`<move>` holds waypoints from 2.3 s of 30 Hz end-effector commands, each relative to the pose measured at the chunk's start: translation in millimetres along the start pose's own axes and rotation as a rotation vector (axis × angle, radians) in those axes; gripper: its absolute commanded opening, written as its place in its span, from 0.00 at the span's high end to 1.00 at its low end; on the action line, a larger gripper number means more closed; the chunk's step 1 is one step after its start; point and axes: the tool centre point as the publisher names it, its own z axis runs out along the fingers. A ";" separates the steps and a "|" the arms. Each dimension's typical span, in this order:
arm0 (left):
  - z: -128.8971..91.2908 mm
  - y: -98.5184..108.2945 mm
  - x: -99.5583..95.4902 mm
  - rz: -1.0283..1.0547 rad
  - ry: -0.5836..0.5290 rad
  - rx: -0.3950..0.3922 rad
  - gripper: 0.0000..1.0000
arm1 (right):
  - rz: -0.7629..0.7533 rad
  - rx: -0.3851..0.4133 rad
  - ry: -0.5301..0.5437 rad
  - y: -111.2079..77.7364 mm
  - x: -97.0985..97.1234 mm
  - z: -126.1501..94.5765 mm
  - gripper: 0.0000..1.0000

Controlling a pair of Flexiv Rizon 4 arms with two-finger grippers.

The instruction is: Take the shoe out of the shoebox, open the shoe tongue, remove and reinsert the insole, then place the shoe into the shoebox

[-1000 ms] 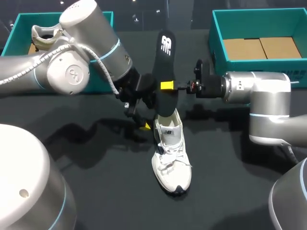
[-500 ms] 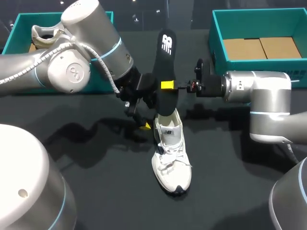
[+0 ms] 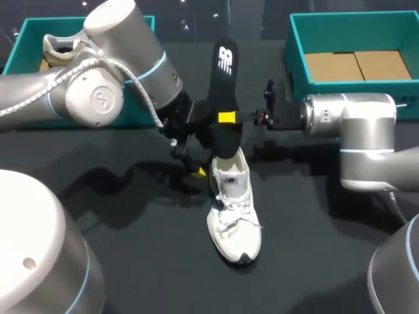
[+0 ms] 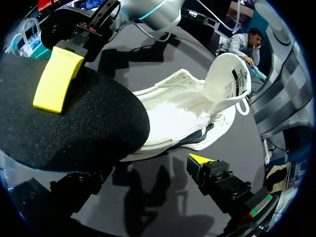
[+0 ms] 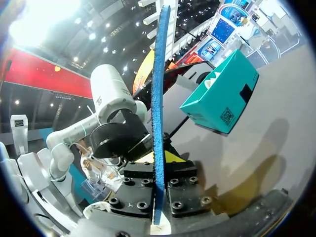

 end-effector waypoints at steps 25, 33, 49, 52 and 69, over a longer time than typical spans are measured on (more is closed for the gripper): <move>-0.2 0.3 0.4 0.001 -0.001 -0.002 0.00 | -0.088 -0.014 -0.093 -13.0 21.7 -1.5 1.00; -0.2 0.3 0.4 0.001 -0.001 -0.002 0.00 | -0.117 -0.015 -0.124 -20.6 22.6 -2.7 1.00; -0.2 0.3 0.4 0.001 -0.001 -0.002 0.00 | -0.116 -0.006 -0.081 -41.7 14.2 -2.6 1.00; -0.2 0.3 0.4 0.001 -0.001 -0.002 0.00 | -0.112 -0.009 -0.077 -46.4 12.7 -3.2 1.00; -0.2 0.3 0.4 0.001 -0.001 -0.002 0.00 | -0.033 -0.007 -0.047 -86.3 12.6 -7.8 1.00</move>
